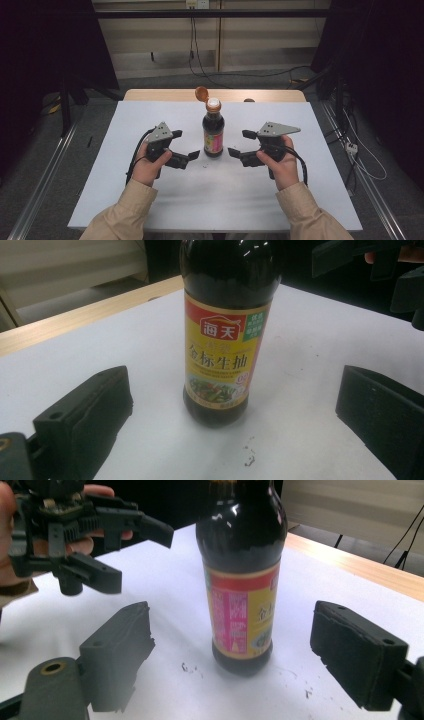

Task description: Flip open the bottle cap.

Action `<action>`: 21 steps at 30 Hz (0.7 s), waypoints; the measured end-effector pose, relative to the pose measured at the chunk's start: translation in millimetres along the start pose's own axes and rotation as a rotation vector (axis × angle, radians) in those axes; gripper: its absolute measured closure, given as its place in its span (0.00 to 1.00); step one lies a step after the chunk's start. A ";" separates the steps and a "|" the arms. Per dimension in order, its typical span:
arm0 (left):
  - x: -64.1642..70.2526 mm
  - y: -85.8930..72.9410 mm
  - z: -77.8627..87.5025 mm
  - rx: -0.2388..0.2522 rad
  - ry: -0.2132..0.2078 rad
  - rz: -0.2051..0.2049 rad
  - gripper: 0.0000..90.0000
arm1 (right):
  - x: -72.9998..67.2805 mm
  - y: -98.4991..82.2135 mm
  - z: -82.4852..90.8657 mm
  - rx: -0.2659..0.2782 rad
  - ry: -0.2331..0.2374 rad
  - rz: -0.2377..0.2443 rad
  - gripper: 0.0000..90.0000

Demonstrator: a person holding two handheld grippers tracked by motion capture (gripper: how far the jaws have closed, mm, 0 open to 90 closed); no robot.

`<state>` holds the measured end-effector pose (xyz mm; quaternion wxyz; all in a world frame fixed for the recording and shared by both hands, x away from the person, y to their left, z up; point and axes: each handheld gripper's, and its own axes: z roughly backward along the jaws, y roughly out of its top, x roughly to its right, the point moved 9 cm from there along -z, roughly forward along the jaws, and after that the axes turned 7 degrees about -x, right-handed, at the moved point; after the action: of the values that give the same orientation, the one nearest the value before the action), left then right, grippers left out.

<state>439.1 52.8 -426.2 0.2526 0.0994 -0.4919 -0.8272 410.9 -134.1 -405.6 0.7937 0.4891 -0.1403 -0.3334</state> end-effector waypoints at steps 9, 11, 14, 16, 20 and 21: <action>0.1 -7.3 3.5 -0.005 0.004 0.004 0.02 | -1.0 -9.9 6.6 0.010 0.006 -0.006 0.17; -0.7 -8.4 5.5 -0.006 0.008 0.003 0.02 | 0.1 -13.3 7.9 0.006 0.003 -0.009 0.17; -0.9 -10.2 8.3 -0.005 0.008 0.006 0.02 | 0.6 -18.3 9.9 0.003 0.001 -0.012 0.17; -2.4 -12.4 10.4 -0.008 0.014 0.001 0.02 | 0.7 -20.7 11.1 0.005 0.001 -0.013 0.17; -4.1 -15.7 13.1 -0.010 0.016 0.008 0.02 | 3.2 -28.3 13.9 -0.002 -0.005 -0.022 0.17; -4.3 -16.2 13.4 -0.011 0.017 0.007 0.02 | 4.1 -29.7 14.6 -0.001 -0.007 -0.024 0.17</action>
<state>432.0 71.5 -433.9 0.2603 0.1030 -0.4856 -0.8282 394.2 -155.7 -424.8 0.7894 0.4893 -0.1369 -0.3444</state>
